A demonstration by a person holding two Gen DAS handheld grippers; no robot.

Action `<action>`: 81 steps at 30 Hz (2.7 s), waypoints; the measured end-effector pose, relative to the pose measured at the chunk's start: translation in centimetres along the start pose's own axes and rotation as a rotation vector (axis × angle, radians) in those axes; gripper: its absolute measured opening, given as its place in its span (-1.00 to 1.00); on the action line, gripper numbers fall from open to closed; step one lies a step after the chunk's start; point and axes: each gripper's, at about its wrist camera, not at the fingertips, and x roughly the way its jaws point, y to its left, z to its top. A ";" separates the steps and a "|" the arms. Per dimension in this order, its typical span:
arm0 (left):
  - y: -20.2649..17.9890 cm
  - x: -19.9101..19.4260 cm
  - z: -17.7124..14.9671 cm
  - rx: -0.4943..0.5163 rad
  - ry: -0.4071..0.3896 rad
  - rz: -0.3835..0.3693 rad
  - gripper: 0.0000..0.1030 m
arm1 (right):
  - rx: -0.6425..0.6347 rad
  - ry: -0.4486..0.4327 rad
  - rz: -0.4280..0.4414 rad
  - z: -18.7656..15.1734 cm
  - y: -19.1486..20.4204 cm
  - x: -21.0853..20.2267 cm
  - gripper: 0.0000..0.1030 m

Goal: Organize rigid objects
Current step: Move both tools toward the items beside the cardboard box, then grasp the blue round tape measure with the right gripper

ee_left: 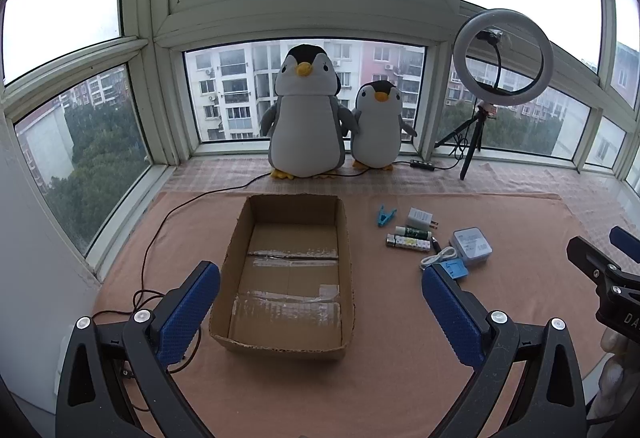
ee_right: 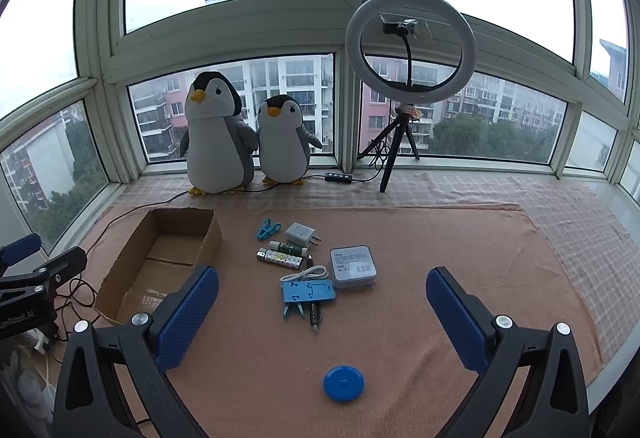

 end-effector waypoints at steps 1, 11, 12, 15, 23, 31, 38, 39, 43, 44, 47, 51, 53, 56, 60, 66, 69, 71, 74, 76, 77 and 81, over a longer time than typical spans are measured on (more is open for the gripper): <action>0.0 0.1 -0.1 0.000 0.002 0.001 0.99 | -0.001 0.000 -0.001 0.0 0.0 0.0 0.99; 0.0 0.2 -0.1 0.000 0.004 0.002 0.99 | 0.000 0.001 -0.001 0.1 0.0 0.0 0.99; 0.0 0.2 -0.1 -0.001 0.004 0.003 0.99 | 0.001 0.002 0.000 0.0 0.0 0.0 0.99; 0.0 0.2 -0.1 -0.001 0.005 0.003 0.99 | 0.003 0.007 0.001 0.0 -0.2 0.2 0.99; -0.1 0.5 -0.1 0.001 0.015 0.001 0.99 | 0.002 0.018 0.000 0.1 -0.2 0.5 0.99; 0.1 1.3 -0.1 -0.004 0.036 0.010 0.99 | 0.002 0.039 0.001 0.1 -0.3 1.3 0.99; 0.6 2.6 -0.2 -0.009 0.067 0.023 0.99 | 0.005 0.060 0.004 -0.1 -0.6 2.0 0.99; 0.7 2.8 -0.3 -0.010 0.072 0.025 0.99 | 0.005 0.063 0.003 -0.2 -0.6 2.1 0.99; 1.3 3.6 -0.5 -0.018 0.093 0.037 0.99 | 0.007 0.072 0.003 -0.3 -0.8 2.5 0.99; 1.5 3.9 -0.6 -0.020 0.100 0.041 0.99 | 0.008 0.073 0.003 -0.4 -0.8 2.5 0.99; 2.3 4.8 -0.9 -0.028 0.121 0.048 0.99 | 0.009 0.085 0.005 -0.6 -1.1 2.9 0.99; 4.0 6.4 -1.5 -0.049 0.153 0.074 0.99 | 0.014 0.106 -0.002 -1.2 -1.6 3.4 0.99; 5.0 7.3 -1.7 -0.067 0.172 0.084 0.99 | 0.019 0.114 -0.005 -1.4 -1.9 3.7 0.99; 6.7 8.9 -2.2 -0.098 0.205 0.093 0.98 | 0.028 0.131 -0.012 -1.8 -2.4 4.2 0.99; 8.3 10.8 -2.9 -0.110 0.236 0.112 0.98 | 0.039 0.152 -0.022 -2.5 -3.1 4.7 0.99; 10.1 13.5 -4.0 -0.125 0.289 0.127 0.92 | 0.044 0.176 -0.031 -3.3 -3.8 5.3 0.99; 11.1 15.2 -4.6 -0.141 0.324 0.133 0.83 | 0.042 0.190 -0.034 -3.7 -4.1 5.7 0.99; 11.7 16.4 -5.1 -0.146 0.348 0.149 0.74 | 0.042 0.199 -0.028 -4.1 -4.4 6.0 0.99; 12.5 18.1 -5.9 -0.147 0.379 0.167 0.63 | 0.048 0.221 -0.026 -4.9 -5.2 6.4 0.99; 12.8 19.2 -6.5 -0.149 0.401 0.174 0.50 | 0.051 0.232 -0.021 -5.4 -5.6 6.6 0.99; 12.9 19.6 -6.7 -0.150 0.409 0.177 0.45 | 0.053 0.245 -0.020 -5.8 -6.0 6.9 0.99; 13.3 21.0 -7.6 -0.160 0.450 0.173 0.23 | 0.029 0.293 -0.020 -7.6 -6.4 8.0 0.99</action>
